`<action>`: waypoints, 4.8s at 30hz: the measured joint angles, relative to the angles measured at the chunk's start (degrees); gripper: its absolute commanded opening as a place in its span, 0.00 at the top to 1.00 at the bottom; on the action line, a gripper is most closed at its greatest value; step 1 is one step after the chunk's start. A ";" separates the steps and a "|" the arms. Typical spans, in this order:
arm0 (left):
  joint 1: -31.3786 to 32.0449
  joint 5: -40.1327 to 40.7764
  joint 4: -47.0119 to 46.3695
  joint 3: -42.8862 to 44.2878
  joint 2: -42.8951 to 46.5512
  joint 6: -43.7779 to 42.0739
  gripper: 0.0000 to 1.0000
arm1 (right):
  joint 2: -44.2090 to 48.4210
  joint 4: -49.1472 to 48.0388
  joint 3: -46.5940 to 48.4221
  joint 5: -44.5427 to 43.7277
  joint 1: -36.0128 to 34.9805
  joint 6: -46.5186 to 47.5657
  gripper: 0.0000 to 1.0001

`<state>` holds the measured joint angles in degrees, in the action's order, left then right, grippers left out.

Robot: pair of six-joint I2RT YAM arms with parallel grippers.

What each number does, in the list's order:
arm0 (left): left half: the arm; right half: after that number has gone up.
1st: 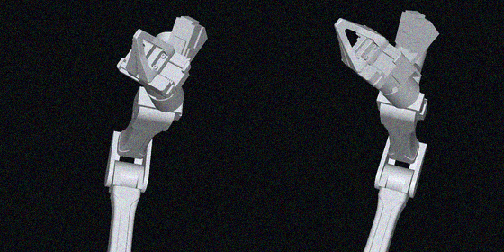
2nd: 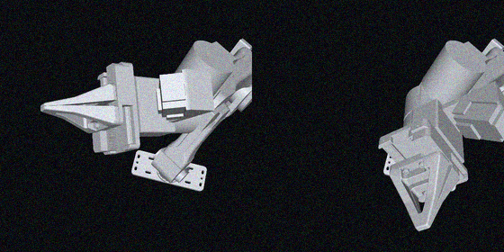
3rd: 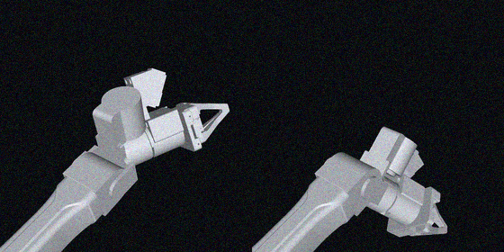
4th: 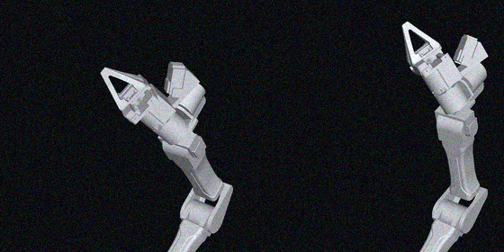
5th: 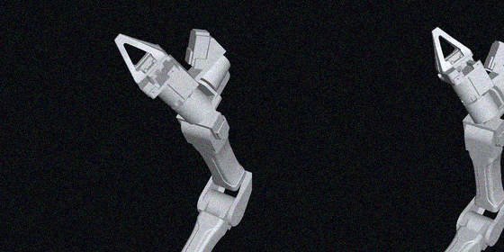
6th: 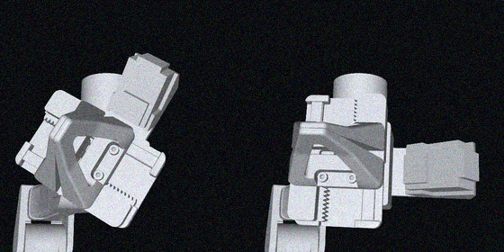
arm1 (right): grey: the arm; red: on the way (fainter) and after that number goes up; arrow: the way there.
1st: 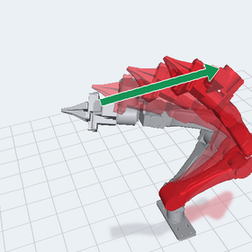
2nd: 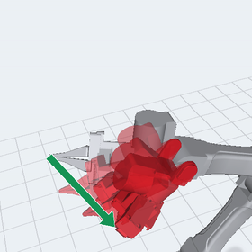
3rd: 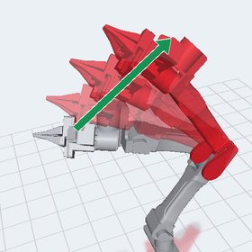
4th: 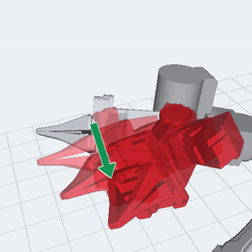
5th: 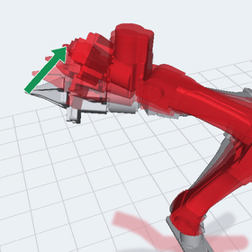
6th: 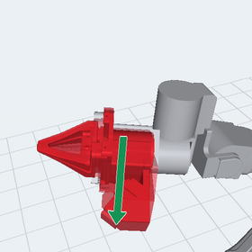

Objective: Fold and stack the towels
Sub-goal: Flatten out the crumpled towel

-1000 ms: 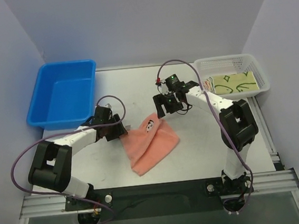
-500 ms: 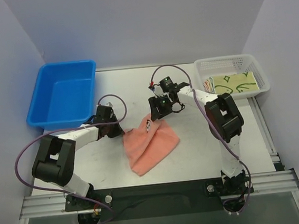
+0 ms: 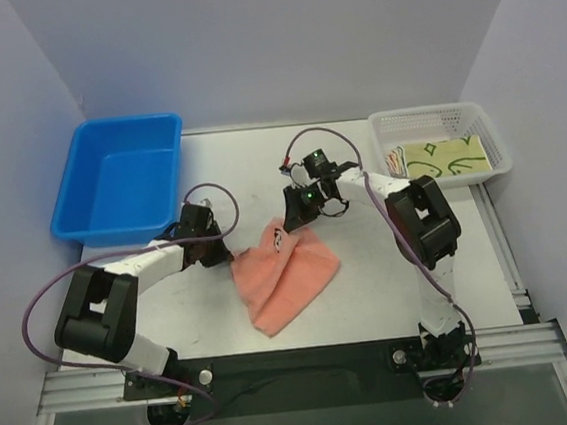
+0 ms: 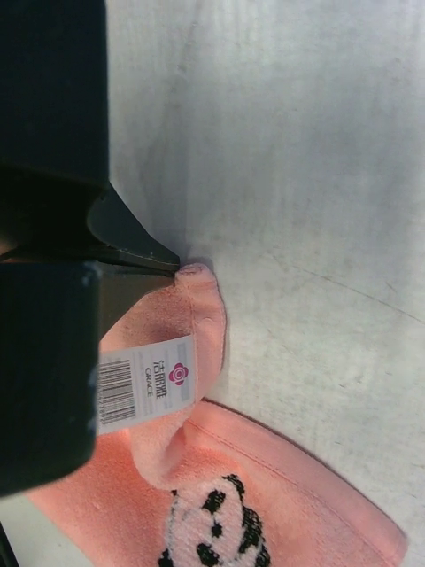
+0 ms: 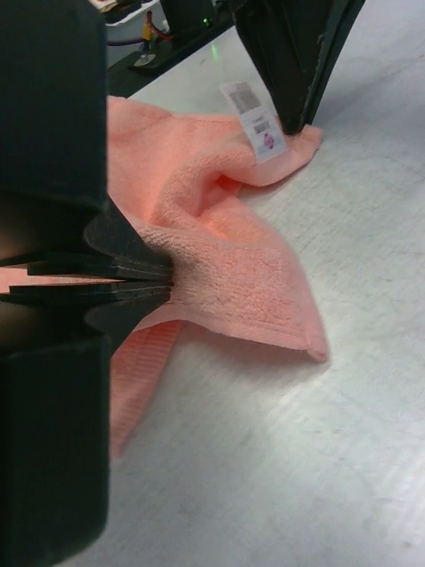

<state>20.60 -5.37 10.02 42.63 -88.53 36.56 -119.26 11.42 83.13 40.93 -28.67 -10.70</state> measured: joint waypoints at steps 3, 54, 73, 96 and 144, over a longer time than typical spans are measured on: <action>0.37 -0.09 1.57 -2.16 3.02 0.07 1.00 | 3.19 -1.14 -6.08 -1.09 0.00 -0.24 0.97; 7.43 -2.95 7.56 -5.79 8.22 -3.02 1.00 | 18.16 7.08 -23.34 -39.36 -9.31 -5.60 0.51; 7.58 -0.52 9.84 -5.09 10.14 -3.32 0.83 | 13.51 10.60 -17.42 -40.65 -12.24 -3.56 1.00; 16.59 12.92 14.08 3.67 1.44 -3.76 0.39 | 14.29 9.31 -18.53 -40.63 -12.35 -2.67 1.00; 20.63 26.93 24.94 62.45 11.98 -31.74 1.00 | 43.19 9.20 14.95 -49.48 -6.93 9.88 1.00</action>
<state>41.23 21.56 34.96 105.08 -76.55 4.82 -76.07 20.62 98.08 -8.56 -35.59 -0.82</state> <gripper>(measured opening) 0.048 0.056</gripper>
